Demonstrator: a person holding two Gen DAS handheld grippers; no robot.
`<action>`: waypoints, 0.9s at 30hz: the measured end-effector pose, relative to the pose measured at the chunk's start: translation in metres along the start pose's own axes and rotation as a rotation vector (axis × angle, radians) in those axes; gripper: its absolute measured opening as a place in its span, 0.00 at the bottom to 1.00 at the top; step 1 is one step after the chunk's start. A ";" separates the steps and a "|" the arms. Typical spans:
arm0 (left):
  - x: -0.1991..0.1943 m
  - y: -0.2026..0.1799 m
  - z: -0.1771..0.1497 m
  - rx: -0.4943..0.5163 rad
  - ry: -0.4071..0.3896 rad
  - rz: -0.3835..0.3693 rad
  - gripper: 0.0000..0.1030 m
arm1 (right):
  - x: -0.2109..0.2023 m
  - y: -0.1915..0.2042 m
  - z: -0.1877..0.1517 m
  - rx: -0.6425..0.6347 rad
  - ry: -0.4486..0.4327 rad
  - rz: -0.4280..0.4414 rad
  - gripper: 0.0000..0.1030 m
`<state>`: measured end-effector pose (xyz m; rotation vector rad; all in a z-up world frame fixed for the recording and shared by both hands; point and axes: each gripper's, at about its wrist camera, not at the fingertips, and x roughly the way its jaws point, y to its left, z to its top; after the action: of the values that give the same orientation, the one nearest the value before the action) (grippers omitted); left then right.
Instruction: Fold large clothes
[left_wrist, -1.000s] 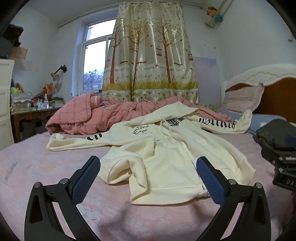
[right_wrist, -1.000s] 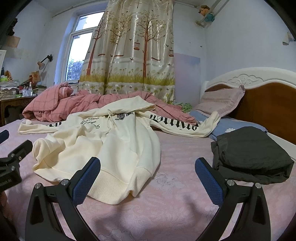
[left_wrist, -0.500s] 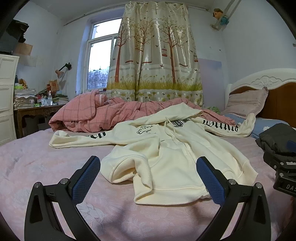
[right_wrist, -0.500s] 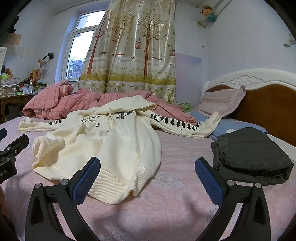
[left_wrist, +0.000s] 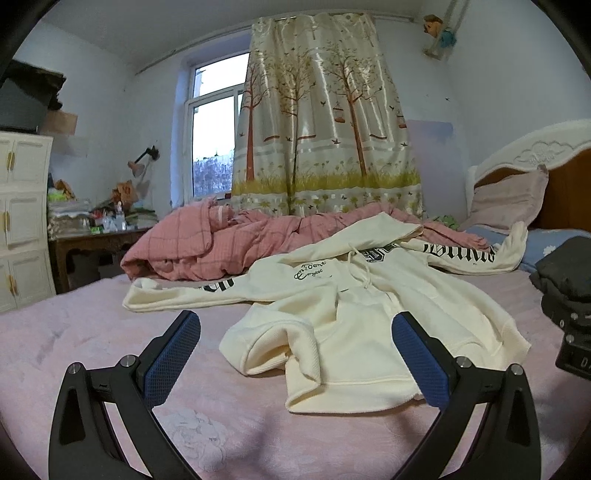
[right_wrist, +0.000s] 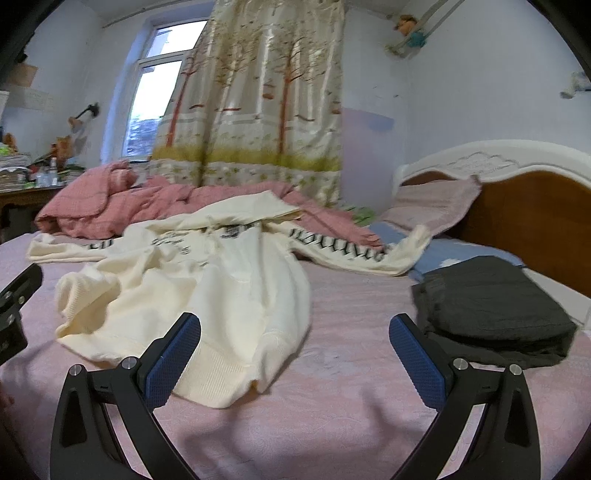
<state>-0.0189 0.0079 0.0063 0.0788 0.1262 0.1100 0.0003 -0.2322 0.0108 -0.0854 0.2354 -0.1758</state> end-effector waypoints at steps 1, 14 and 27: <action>0.000 -0.001 0.000 0.008 0.000 0.000 1.00 | 0.001 0.001 -0.001 -0.005 0.003 0.003 1.00; 0.002 0.009 0.001 -0.046 0.004 0.000 1.00 | 0.000 0.002 0.004 -0.026 0.026 -0.005 1.00; 0.002 0.024 0.005 -0.092 0.031 -0.047 1.00 | -0.003 -0.006 0.011 0.008 0.064 0.026 1.00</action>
<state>-0.0190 0.0312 0.0131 -0.0176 0.1541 0.0701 -0.0012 -0.2368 0.0233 -0.0689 0.2995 -0.1540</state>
